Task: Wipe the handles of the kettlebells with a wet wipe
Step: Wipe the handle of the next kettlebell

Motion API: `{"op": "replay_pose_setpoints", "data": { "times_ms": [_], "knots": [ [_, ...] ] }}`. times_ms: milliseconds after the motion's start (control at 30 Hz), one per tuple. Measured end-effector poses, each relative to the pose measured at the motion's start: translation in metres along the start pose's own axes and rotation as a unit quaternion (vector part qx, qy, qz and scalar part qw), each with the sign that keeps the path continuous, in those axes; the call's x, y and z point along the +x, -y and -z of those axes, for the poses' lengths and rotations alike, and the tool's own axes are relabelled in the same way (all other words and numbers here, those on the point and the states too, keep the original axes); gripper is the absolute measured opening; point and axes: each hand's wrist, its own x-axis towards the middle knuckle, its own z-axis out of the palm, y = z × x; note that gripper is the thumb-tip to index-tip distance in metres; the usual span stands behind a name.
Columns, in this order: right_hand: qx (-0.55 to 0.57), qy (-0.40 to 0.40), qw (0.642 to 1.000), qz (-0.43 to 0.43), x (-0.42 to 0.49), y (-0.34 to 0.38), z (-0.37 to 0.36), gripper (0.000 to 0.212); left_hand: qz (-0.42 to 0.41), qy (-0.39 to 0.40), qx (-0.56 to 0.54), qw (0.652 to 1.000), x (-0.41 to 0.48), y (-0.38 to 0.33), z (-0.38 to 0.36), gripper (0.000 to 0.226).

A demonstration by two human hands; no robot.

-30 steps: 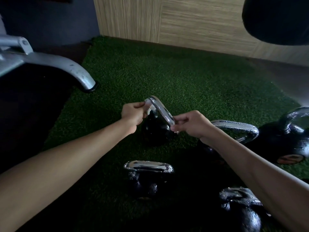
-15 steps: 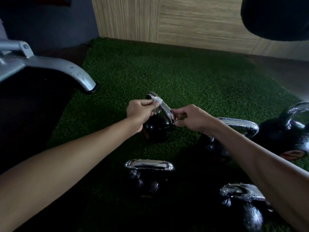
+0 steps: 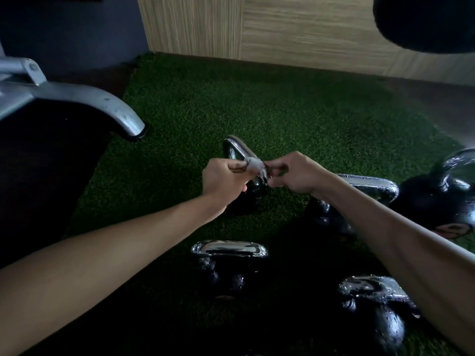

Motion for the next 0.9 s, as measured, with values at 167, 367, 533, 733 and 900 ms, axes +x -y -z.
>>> {"op": "replay_pose_setpoints", "data": {
  "times_ms": [167,367,533,733,900],
  "knots": [
    [0.024,0.0,1.0,-0.006,0.002,-0.001,0.001,0.042,-0.008,0.047,0.051,0.998,-0.013,0.009,-0.002,0.015],
    [0.023,-0.01,1.0,-0.005,-0.001,0.0,-0.001,0.042,-0.139,0.059,0.18,0.972,-0.018,0.009,-0.005,0.013],
    [0.024,-0.008,0.999,-0.025,0.0,-0.002,0.001,0.039,-0.132,0.062,0.224,0.964,-0.01,0.027,-0.012,0.027],
    [0.0,-0.031,0.999,-0.031,0.0,-0.002,-0.003,0.043,-0.175,0.091,0.284,0.938,0.003,0.025,-0.002,0.02],
    [0.019,-0.029,0.999,-0.033,0.0,-0.004,-0.002,0.044,-0.121,0.115,0.309,0.936,0.011,0.026,-0.002,0.025]
  ]
}}
